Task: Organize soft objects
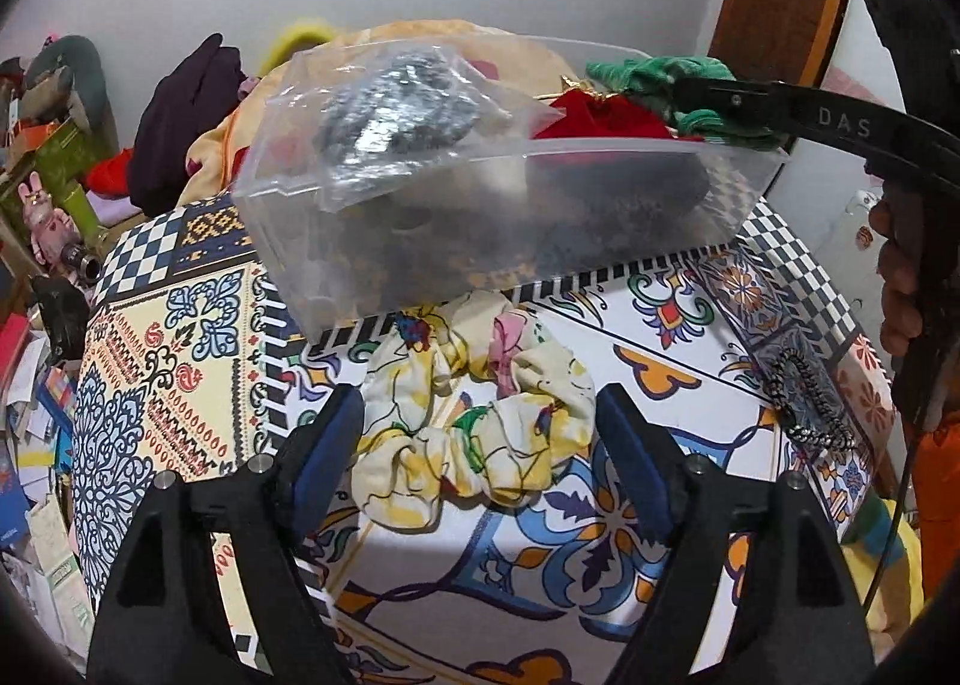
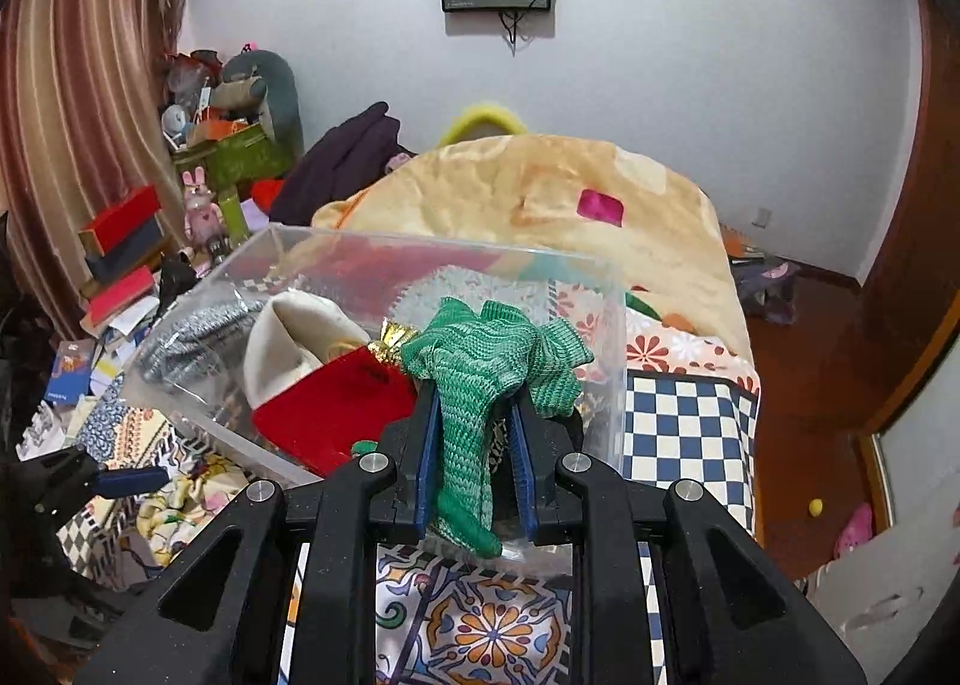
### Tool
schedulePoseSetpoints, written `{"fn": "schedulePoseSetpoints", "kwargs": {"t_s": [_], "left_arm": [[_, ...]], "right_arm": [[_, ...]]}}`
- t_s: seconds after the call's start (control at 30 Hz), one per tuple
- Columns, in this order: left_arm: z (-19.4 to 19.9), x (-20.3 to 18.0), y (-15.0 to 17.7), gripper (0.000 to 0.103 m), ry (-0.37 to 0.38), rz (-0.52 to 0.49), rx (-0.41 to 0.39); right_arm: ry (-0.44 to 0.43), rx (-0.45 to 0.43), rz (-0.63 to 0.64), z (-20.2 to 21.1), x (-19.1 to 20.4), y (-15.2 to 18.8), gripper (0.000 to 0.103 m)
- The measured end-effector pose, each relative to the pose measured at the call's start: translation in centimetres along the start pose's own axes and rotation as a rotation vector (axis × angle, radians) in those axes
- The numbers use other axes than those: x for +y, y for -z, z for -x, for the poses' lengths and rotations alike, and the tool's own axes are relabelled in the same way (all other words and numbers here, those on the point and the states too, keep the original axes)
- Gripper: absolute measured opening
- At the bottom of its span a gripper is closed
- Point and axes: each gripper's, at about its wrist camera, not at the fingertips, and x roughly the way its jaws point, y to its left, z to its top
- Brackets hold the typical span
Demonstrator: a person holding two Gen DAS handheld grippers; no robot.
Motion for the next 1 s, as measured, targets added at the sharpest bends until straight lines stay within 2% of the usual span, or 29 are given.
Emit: {"fn": "schedulePoseSetpoints", "kwargs": {"t_s": [0.1, 0.17, 0.3, 0.33, 0.37, 0.47, 0.5, 0.57, 0.67, 0.83, 1.0], "left_arm": [[-0.4, -0.8, -0.1, 0.068, 0.003, -0.008, 0.003], [-0.6, -0.9, 0.0, 0.063, -0.006, -0.013, -0.004], [-0.5, -1.2, 0.1, 0.05, 0.001, -0.02, -0.012], [-0.4, -1.2, 0.2, 0.044, 0.003, -0.022, -0.012], [-0.1, -1.0, 0.4, 0.038, 0.006, -0.022, -0.014], [0.2, -0.5, 0.6, 0.029, 0.03, -0.015, -0.016], [0.3, -0.4, 0.7, 0.028, 0.04, -0.011, -0.016], [0.5, -0.3, 0.9, 0.025, 0.047, -0.008, -0.018], [0.9, -0.4, 1.4, 0.023, 0.048, -0.008, -0.021], [1.8, -0.7, 1.9, 0.019, 0.052, -0.003, -0.034], [4.4, -1.1, 2.2, 0.019, 0.055, -0.012, -0.086]], "right_arm": [[0.01, 0.003, -0.002, 0.5, -0.2, 0.0, 0.033], [0.009, -0.008, -0.008, 1.1, -0.5, 0.0, 0.048], [0.004, -0.044, -0.015, 3.1, -0.7, 0.5, 0.059], [0.004, -0.054, -0.016, 3.6, -0.8, 0.7, 0.06], [0.001, -0.06, -0.018, 4.0, -0.8, 0.8, 0.061], [-0.02, -0.068, -0.027, 5.2, -0.9, 1.6, 0.062], [-0.024, -0.067, -0.026, 5.5, -0.8, 2.0, 0.065], [-0.026, -0.065, -0.027, 6.1, -0.5, 3.0, 0.076], [-0.04, -0.028, -0.024, 5.9, -0.2, 4.6, 0.076], [-0.078, 0.086, -0.023, 4.3, 0.6, 8.0, 0.076], [-0.085, 0.16, 0.009, 3.2, 1.4, 10.2, 0.075]]}}
